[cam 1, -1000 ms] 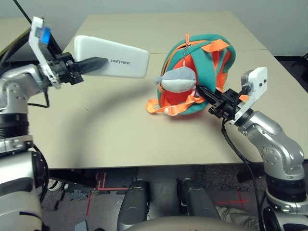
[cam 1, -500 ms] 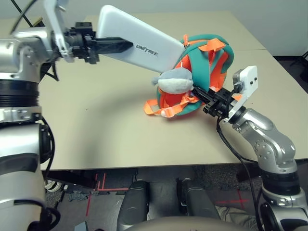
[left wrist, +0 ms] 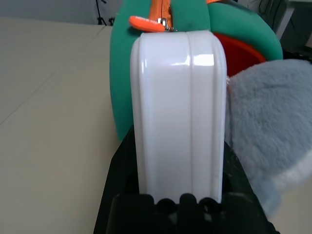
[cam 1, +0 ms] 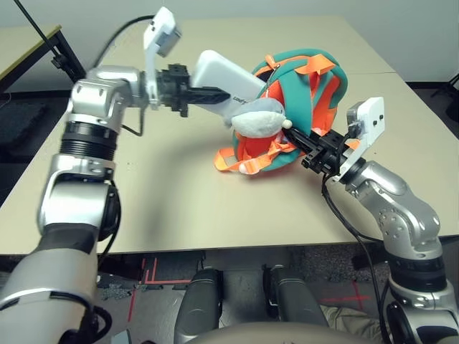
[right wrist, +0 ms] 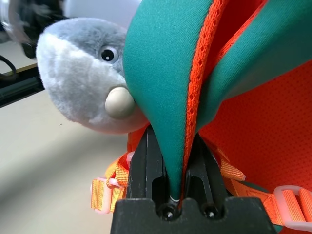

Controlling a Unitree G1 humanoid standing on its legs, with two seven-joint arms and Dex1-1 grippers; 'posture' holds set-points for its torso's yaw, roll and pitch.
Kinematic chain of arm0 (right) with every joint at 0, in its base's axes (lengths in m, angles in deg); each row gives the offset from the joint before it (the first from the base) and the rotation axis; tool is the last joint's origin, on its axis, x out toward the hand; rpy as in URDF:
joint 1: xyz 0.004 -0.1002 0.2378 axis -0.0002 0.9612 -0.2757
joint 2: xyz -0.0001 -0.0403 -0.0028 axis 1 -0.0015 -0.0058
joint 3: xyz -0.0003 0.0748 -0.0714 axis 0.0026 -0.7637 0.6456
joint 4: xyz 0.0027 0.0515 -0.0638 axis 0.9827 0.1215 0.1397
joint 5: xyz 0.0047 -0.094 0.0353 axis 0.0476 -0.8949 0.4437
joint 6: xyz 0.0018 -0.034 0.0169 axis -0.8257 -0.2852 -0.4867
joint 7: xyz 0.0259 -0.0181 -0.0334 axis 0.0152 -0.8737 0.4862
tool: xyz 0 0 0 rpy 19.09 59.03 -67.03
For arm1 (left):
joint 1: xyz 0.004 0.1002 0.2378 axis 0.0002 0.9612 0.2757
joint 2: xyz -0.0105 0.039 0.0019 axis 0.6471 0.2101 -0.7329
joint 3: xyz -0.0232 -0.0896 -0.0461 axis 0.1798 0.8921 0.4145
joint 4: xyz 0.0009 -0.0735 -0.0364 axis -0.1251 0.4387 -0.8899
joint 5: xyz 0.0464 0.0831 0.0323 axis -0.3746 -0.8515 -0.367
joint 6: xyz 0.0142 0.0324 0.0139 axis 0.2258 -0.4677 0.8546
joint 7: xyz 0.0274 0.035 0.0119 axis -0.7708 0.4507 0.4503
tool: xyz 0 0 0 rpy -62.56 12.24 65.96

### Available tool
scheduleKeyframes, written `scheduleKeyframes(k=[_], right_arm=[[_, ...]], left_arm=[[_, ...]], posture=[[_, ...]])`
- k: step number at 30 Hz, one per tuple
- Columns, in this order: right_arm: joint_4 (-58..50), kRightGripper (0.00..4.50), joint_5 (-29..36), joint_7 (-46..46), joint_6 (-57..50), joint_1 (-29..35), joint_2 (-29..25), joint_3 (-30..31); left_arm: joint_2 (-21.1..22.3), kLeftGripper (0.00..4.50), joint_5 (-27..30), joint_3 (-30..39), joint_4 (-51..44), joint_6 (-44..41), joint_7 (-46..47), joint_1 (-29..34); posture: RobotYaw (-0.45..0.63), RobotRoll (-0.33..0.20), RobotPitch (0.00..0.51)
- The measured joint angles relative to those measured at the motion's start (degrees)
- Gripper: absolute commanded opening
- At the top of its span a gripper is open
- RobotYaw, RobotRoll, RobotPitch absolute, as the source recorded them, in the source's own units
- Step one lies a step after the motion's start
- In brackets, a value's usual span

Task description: Put the pencil case into the backpack and zip it.

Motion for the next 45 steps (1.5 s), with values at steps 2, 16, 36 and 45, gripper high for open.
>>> scheduleKeyframes(k=[2,16,36,45], right_arm=[[0.0,0.10,0.0,0.0,0.0,0.0,0.0,0.0],[0.1,0.10,-1.0,0.0,0.0,-0.6,0.6,1.4],[2.9,0.10,-2.5,1.2,1.8,-1.6,1.3,2.4],[3.4,0.10,-3.1,1.5,2.2,-1.7,1.8,2.6]], left_arm=[[-1.6,1.33,-0.5,0.2,0.7,1.1,1.1,0.8],[-8.2,4.25,-4.5,0.2,1.0,6.5,6.0,4.8],[10.8,4.32,-3.7,-2.0,-23.1,-12.8,0.0,9.6],[12.7,1.09,-4.3,-1.6,-23.1,-14.3,2.6,9.6]], posture=[[0.03,0.000,0.086],[0.04,0.000,0.089],[0.08,0.000,0.079],[0.07,0.000,0.078]])
